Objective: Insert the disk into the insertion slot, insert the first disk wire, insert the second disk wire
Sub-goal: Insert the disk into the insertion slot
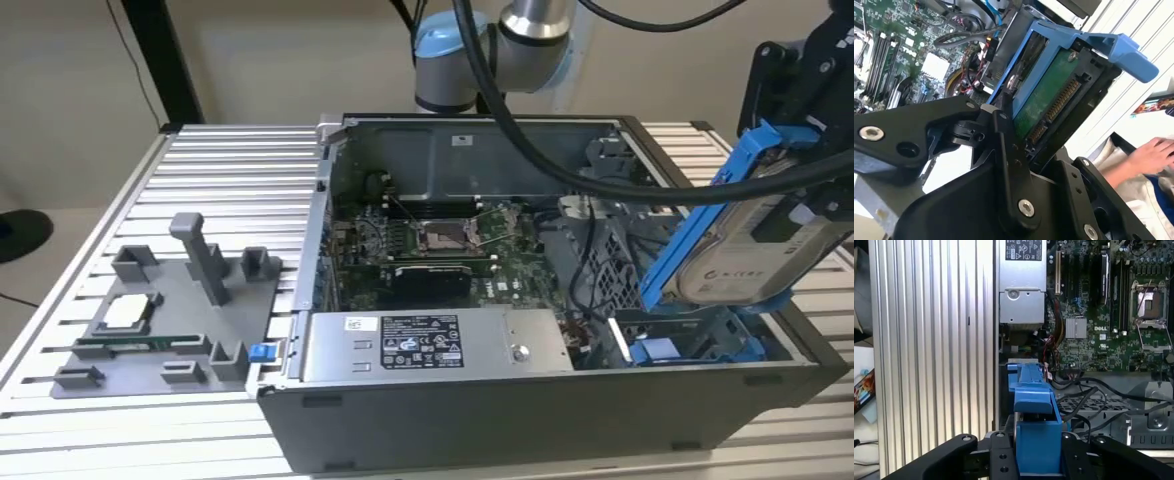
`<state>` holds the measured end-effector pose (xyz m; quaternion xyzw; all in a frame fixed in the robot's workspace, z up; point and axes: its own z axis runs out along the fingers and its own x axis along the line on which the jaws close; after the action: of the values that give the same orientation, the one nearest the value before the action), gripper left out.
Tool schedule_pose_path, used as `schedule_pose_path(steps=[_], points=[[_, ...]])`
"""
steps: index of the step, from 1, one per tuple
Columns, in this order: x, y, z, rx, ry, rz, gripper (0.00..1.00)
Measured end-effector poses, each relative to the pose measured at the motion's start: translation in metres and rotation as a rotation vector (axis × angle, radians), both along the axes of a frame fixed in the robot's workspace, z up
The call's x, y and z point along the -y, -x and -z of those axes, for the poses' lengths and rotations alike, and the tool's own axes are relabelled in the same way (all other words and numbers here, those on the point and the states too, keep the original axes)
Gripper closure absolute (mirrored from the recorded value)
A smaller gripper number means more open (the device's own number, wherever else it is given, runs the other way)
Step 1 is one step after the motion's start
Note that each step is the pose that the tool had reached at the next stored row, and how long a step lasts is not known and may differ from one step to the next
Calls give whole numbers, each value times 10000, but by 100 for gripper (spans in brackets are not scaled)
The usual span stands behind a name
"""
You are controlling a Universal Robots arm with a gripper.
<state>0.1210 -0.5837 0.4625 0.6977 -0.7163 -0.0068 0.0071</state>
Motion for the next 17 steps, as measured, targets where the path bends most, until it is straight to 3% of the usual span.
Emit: schedule_pose_path(steps=[5, 13, 17], points=[[0, -1, 13, 0, -2, 0, 100], [-6, -27, 154, 0, -3, 0, 100], [-39, -32, 220, 11, -16, -19, 100]])
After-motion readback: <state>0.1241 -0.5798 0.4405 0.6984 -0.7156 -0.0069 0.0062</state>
